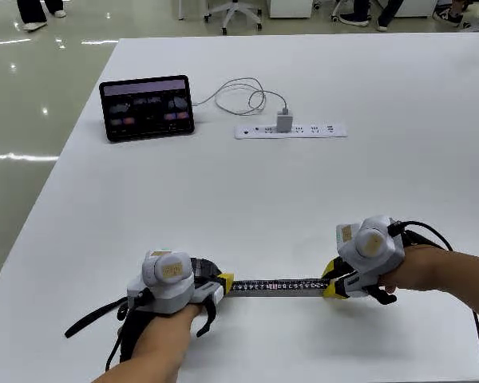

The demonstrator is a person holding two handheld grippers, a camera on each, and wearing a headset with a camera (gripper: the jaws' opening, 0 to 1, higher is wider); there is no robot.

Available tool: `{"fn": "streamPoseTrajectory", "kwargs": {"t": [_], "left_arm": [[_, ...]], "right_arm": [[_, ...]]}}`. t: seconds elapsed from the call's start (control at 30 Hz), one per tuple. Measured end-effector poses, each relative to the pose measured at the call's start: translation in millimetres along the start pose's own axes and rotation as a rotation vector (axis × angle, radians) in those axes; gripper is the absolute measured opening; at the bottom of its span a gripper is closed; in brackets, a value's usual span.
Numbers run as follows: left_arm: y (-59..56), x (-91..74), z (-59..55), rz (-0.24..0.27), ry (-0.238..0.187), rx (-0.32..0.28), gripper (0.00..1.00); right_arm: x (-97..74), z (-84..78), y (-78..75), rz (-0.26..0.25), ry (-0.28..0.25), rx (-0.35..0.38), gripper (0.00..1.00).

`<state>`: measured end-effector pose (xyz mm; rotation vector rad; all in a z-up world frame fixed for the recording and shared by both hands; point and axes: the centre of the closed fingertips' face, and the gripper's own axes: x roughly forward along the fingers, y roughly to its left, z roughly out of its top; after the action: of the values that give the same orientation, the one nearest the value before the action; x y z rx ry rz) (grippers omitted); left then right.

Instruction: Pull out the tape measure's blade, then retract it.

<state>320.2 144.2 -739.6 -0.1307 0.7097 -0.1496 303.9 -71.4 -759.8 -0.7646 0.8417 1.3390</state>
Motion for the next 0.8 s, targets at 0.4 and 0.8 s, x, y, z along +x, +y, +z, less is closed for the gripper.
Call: {"fn": "streamPoseTrajectory", "kwargs": {"t": [0.4,0.8], "left_arm": [[-0.1,0.0,-0.1,-0.002,-0.001,0.000,0.67],[-0.2,0.0,0.0,-0.002,-0.001,0.000,0.67]], "right_arm": [[2.5,5.5,1.6,0.001,-0.009,-0.001,0.12],[5.2,9.0,1.5,0.001,-0.017,-0.001,0.12]]}}
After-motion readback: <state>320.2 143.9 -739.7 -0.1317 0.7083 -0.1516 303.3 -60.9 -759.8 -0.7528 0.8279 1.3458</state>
